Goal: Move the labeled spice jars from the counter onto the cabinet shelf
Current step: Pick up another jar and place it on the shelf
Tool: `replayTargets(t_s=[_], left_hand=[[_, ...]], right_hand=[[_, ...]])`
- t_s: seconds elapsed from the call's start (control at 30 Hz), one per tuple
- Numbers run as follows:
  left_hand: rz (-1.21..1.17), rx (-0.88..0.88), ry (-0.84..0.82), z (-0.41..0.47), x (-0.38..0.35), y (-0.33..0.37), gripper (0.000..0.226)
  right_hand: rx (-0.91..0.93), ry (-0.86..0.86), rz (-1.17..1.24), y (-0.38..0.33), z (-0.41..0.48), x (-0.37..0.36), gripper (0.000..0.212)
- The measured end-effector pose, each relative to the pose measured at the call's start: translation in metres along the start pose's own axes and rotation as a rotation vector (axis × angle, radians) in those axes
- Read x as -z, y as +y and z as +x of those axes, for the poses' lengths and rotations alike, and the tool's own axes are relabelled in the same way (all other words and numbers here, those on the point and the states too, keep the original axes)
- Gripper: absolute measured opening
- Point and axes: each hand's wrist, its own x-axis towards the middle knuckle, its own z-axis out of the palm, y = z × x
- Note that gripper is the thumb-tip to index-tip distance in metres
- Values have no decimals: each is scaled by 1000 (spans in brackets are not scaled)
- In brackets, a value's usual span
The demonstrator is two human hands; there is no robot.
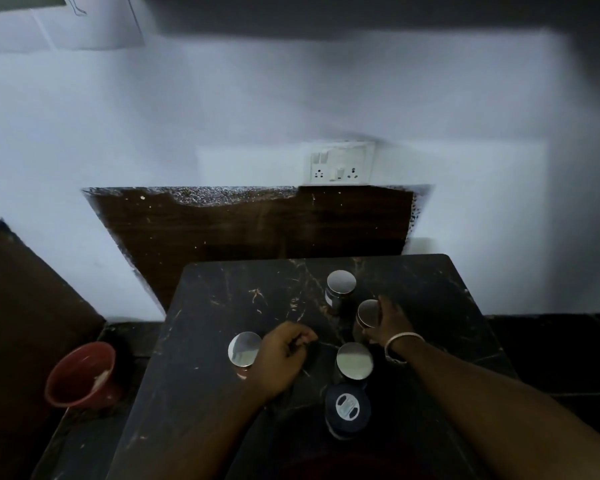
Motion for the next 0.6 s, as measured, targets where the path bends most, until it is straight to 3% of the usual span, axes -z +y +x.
replayTargets(t_s=[0.33, 0.4, 0.5, 0.6], left_hand=[[24, -24, -97, 24, 2, 15, 32], [13, -27, -83, 36, 7, 24, 29], [-82, -41, -81, 56, 20, 54, 29], [-247, -82, -115, 77, 37, 99, 45]], right_hand=[[-23, -35, 60, -37, 0, 43, 95], [52, -11, 87, -60, -7, 70, 78], [232, -27, 73, -105, -33, 114, 32], [400, -15, 154, -154, -75, 149, 41]])
